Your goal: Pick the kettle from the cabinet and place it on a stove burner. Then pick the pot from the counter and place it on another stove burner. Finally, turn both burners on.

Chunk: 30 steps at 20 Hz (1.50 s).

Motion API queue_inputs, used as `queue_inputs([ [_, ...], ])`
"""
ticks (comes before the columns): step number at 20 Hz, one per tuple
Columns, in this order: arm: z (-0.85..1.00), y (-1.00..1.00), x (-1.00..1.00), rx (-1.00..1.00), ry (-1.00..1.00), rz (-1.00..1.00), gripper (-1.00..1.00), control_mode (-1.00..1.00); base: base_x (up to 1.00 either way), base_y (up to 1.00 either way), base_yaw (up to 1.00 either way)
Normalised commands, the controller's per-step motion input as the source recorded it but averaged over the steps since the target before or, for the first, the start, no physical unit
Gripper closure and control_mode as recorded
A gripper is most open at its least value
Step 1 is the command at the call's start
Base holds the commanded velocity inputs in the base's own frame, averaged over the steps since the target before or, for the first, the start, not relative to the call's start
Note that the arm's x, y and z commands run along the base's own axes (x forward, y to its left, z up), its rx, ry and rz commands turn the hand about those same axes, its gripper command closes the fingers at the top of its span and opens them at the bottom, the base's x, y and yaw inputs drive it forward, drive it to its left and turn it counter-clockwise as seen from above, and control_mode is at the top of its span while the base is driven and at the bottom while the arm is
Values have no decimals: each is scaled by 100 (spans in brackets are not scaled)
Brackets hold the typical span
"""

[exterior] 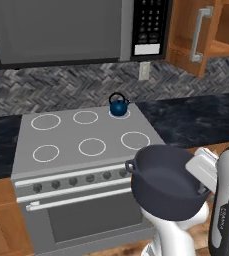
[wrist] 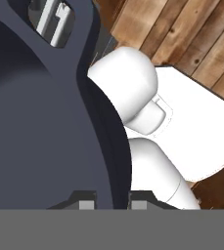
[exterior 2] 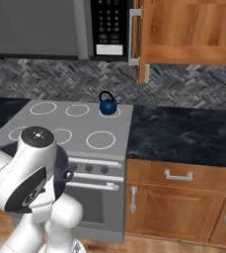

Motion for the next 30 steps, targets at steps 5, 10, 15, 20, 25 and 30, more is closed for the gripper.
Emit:
queue_inputs([
  [5,0,0,0,0,0,0,100,100,46,69,0],
  [10,0,0,0,0,0,0,100,100,49,66,0],
  [15,0,0,0,0,0,0,100,100,37,52,0],
  [20,0,0,0,0,0,0,100,100,24,37,0],
  [25,0,0,0,0,0,0,100,100,24,20,-1],
  [30,0,0,0,0,0,0,100,100,26,9,-14],
])
